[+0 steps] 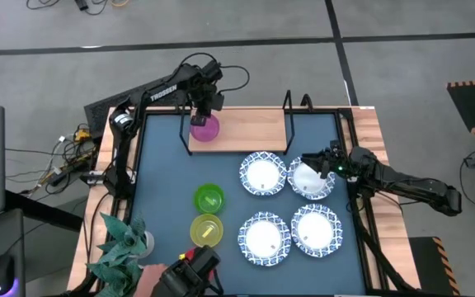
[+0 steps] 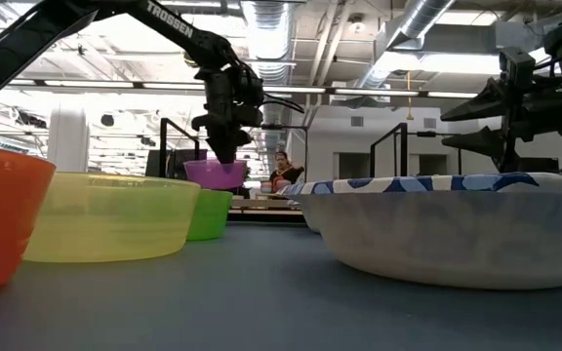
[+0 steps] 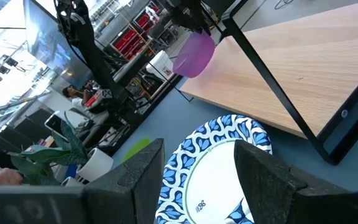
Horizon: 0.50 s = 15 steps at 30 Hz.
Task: Place and stack bowls onto a shelf
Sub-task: Put the purple transparent bowl on the shelf, then stack the green transparent bowl into the purple transparent bowl on the shelf
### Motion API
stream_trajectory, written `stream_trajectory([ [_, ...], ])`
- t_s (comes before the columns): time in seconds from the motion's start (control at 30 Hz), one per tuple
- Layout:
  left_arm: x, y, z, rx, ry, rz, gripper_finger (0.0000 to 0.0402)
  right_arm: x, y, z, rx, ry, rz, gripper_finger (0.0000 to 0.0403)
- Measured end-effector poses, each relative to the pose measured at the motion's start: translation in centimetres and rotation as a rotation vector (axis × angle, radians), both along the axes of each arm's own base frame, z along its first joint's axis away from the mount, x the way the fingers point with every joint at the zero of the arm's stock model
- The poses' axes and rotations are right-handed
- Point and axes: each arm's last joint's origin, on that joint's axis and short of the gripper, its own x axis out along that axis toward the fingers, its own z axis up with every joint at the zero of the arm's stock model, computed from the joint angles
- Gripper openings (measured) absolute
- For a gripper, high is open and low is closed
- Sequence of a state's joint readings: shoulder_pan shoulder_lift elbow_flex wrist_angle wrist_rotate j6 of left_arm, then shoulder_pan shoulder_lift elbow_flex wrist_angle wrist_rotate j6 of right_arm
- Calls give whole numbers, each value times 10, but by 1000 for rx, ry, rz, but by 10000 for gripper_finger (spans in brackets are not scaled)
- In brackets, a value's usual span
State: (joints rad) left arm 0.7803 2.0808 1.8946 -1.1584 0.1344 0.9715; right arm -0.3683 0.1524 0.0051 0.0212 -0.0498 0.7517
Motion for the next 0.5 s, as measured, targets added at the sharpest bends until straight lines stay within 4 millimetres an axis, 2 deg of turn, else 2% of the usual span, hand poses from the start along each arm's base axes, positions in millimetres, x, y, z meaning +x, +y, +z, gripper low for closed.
stream_trajectory([
  [0.5,3,2,1,9,-32,19,108,0,0,0,0,0,0,220],
])
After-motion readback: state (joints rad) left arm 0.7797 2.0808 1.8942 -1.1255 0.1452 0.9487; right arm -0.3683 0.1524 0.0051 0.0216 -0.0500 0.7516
